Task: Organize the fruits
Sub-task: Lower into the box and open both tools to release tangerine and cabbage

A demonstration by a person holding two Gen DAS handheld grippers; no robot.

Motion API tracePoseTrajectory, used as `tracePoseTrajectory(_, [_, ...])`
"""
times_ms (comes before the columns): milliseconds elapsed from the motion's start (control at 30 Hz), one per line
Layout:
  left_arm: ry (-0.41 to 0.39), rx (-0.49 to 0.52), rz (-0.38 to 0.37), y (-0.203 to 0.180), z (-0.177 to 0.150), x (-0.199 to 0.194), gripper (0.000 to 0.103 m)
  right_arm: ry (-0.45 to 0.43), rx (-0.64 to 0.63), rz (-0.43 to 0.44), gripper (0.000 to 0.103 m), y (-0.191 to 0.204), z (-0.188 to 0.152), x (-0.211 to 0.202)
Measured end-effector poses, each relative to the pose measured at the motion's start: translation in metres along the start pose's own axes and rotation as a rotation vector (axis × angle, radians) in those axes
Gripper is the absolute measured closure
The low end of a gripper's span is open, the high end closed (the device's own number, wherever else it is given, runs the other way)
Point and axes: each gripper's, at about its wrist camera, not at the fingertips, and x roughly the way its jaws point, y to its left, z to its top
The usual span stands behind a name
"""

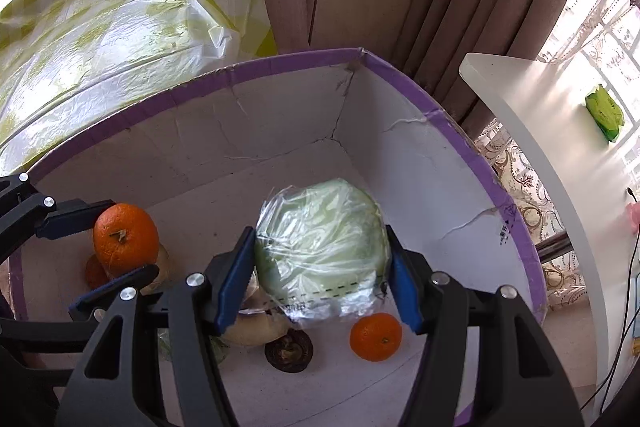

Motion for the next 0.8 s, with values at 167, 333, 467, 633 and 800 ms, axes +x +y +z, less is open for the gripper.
tracePoseTrajectory(167, [0.048,-0.01,0.017,0.002,0.001,0.013,0.061,0.082,-0.053,-0.04,0.042,0.007,-0.002,0.015])
tracePoseTrajectory(333, [0.109,-0.015,0.03,0.006,0.001,0.028,0.061,0.109,-0.067,-0.049,0.041,0.011,-0.002,0.02])
tracePoseTrajectory(467, [0.119,0.004,0.045,0.004,-0.001,0.034,0.061,0.12,-0.061,-0.057,0.041,0.009,-0.001,0.023])
tracePoseTrajectory(633, [0.134,-0.008,0.032,0.011,-0.002,0.041,0.061,0.121,-0.056,-0.065,0.041,0.008,0.0,0.029])
tracePoseTrajectory(800, [0.134,-0.009,0.025,0.011,-0.002,0.043,0.06,0.114,-0.053,-0.071,0.041,0.008,-0.001,0.029])
